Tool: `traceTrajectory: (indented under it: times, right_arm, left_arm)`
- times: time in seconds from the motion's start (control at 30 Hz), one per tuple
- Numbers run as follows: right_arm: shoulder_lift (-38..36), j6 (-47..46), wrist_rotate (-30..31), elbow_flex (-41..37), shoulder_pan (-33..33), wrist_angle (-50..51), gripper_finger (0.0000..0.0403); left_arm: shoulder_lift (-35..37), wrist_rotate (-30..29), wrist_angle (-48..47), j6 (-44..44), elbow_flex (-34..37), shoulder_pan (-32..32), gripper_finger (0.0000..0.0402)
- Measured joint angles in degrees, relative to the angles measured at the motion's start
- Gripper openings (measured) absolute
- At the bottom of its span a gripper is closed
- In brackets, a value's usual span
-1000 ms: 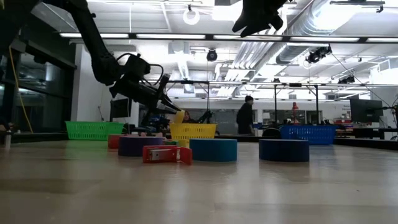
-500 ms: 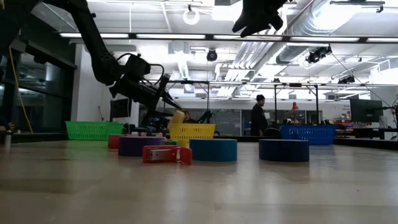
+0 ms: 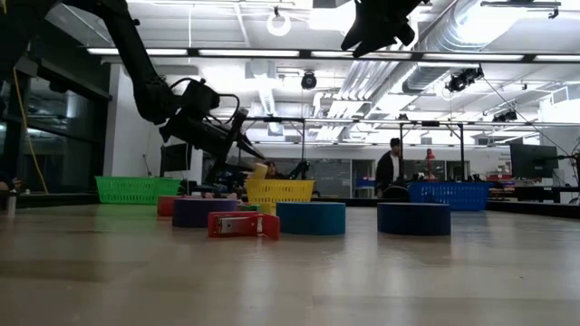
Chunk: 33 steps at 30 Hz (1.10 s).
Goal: Pick and place Stapler, Stapler remover, tape
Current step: Put the yellow tape into the yellow bin, then put the blue tape into the yellow bin
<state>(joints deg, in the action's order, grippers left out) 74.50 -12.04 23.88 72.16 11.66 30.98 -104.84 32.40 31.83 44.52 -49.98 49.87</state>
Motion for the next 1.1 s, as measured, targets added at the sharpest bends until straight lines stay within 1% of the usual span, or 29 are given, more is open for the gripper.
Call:
traceTrajectory:
  times: [0.33, 0.57, 1.1]
  right_arm:
    - [0.0, -0.12, 0.0, 0.0, 0.0, 0.02, 0.0204]
    - [0.0, -0.79, 0.0, 0.0, 0.0, 0.07, 0.0204]
    - [0.0, -0.79, 0.17, 0.0, 0.0, 0.57, 0.0204]
  left_arm:
    - [0.52, 0.01, 0.97, -1.88, 0.0, 0.0, 0.0152]
    - [0.52, -1.33, -4.56, -3.83, 0.01, 0.0, 0.0152]
    - [0.52, -1.39, -4.61, -6.78, 0.01, 0.0, 0.0152]
